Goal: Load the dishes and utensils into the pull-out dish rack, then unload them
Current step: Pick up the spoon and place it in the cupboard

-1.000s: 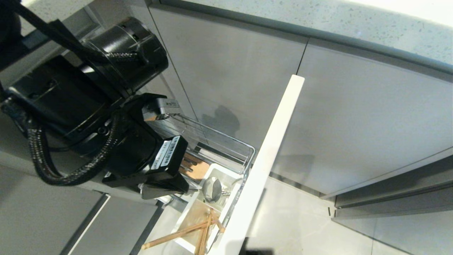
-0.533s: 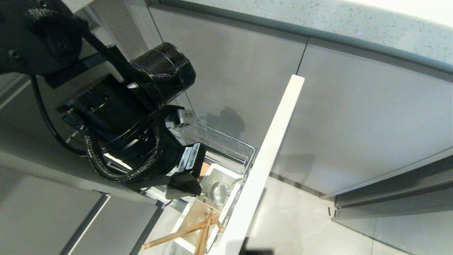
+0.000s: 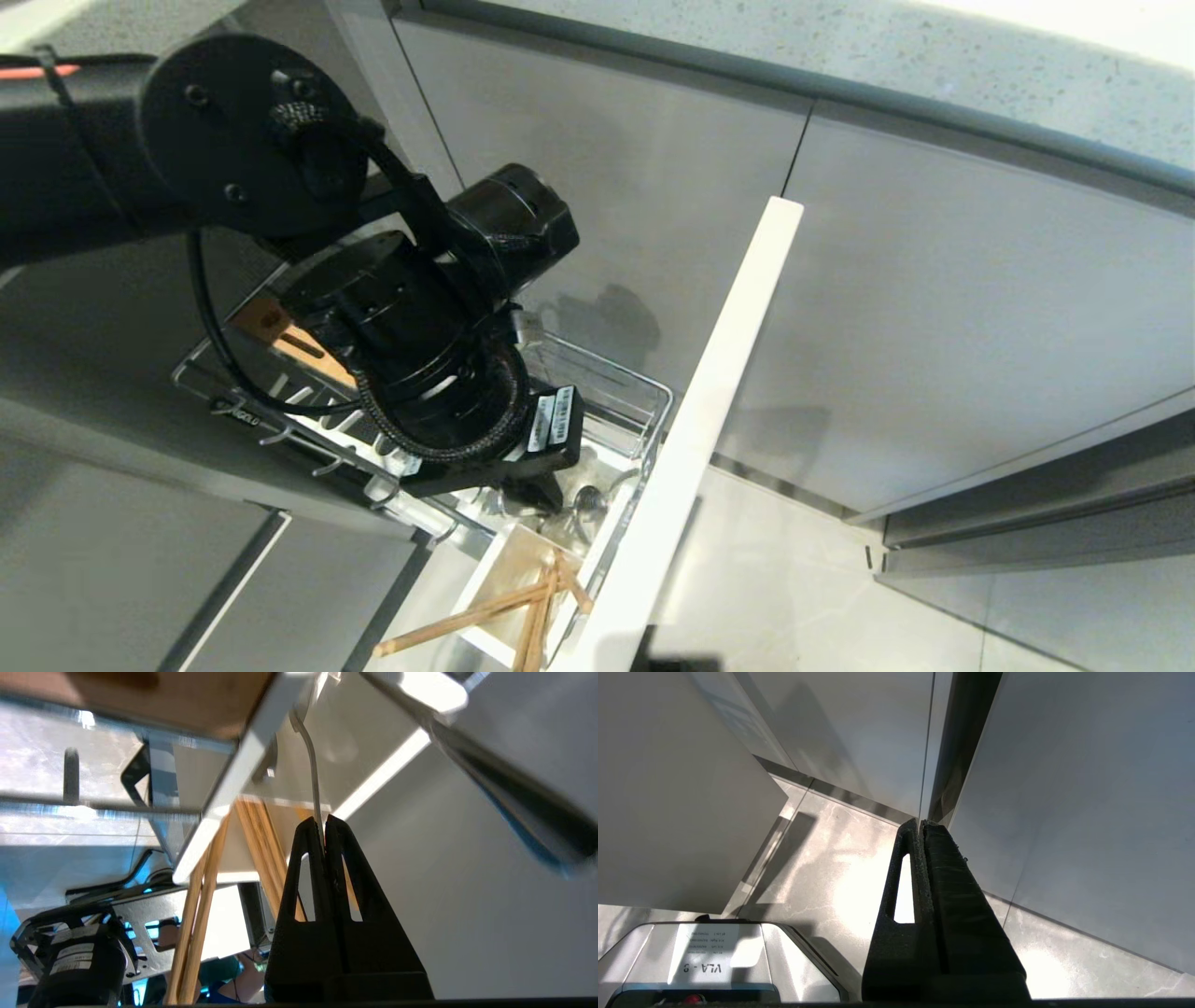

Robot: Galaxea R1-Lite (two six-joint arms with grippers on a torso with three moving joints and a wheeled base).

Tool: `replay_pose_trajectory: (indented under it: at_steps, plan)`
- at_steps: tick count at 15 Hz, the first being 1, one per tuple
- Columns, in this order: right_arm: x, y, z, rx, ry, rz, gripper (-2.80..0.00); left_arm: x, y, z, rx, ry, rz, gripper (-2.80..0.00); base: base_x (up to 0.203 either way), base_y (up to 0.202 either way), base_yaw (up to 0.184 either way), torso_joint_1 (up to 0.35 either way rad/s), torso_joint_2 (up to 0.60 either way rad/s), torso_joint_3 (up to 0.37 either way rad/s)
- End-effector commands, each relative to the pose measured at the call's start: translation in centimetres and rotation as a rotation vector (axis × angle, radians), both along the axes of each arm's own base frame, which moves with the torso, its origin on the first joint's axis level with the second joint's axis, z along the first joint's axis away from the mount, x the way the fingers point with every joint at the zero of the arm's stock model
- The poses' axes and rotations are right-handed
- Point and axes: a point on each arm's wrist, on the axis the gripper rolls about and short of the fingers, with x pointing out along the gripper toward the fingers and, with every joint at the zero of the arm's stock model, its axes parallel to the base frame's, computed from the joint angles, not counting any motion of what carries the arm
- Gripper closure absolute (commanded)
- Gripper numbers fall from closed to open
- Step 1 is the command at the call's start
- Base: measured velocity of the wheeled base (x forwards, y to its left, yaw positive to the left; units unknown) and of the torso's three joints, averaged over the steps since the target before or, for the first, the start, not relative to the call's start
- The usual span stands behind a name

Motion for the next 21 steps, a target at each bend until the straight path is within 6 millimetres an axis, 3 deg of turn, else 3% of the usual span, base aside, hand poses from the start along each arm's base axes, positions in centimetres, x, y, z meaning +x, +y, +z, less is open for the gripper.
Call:
replay_pose_trajectory:
  at_steps: [1, 14, 15, 21]
  plan:
    - [0.0, 0.0, 0.0, 0.0, 0.002, 0.001, 0.0, 0.6, -0.5, -0.9, 0.025, 0.021, 0.006, 0.0, 0.0, 0.0, 0.0, 0.0, 0.0, 0.0]
    - [0.0, 0.0, 0.0, 0.0, 0.002, 0.001, 0.0, 1.1, -0.9, -1.6, 0.046, 0.025, 0.014, 0.0, 0.0, 0.0, 0.0, 0.0, 0.0, 0.0]
    - [0.0, 0.0, 0.0, 0.0, 0.002, 0.001, 0.0, 1.1, -0.9, -1.5, 0.046, 0.021, 0.015, -2.8, 0.0, 0.0, 0.0, 0.0, 0.0, 0.0]
    - [0.0, 0.0, 0.0, 0.0, 0.002, 0.001, 0.0, 0.5, -0.3, -0.4, 0.026, -0.011, 0.043, -2.8, 0.0, 0.0, 0.0, 0.0, 0.0, 0.0]
